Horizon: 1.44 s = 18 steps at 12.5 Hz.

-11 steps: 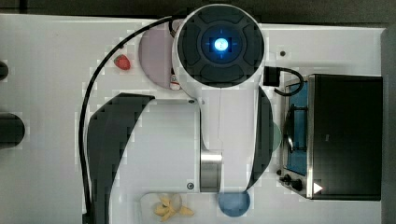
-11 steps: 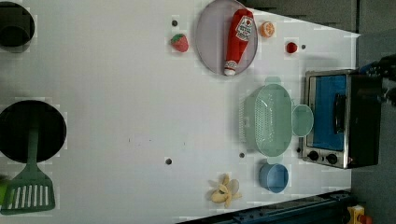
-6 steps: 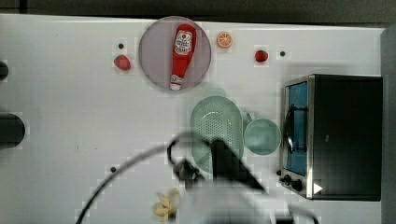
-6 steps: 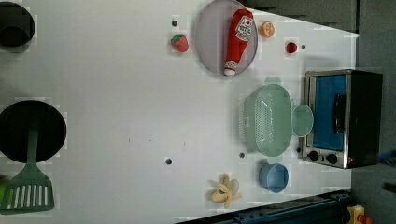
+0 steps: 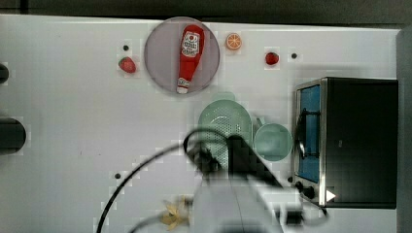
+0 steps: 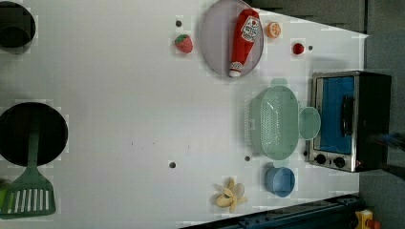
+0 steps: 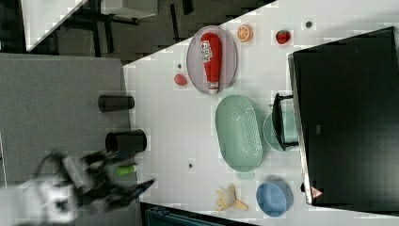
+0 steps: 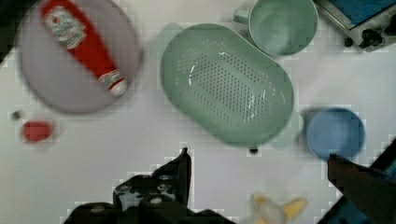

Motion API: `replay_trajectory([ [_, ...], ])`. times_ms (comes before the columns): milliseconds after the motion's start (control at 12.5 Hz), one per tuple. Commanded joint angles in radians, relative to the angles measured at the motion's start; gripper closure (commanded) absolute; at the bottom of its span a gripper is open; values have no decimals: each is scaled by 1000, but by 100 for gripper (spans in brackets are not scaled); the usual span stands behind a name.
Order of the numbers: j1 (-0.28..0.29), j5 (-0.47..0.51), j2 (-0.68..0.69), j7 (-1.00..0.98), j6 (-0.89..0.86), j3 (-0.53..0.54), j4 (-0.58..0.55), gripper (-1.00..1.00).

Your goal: Drag strainer right to left.

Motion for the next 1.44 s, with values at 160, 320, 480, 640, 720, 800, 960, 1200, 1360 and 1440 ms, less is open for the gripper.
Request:
replay_trajectory([
  [160,-16,3,210,221,275,2,-187,-100],
  [320,-16,3,304,337,441,13,-223,-100],
  [480,-16,3,421,471,534,19,-219,-100],
  [640,-13,3,532,591,640,24,-216,-100],
  [720,-12,3,582,626,694,29,-216,-100],
  [800,-11,3,626,645,744,37,-216,-100],
  [960,-4,3,702,651,834,47,-215,-100],
  [1200,4,3,785,651,942,47,-215,-100],
  [1360,4,3,824,654,973,46,-215,-100],
  [1440,9,4,836,658,987,49,-214,-100],
])
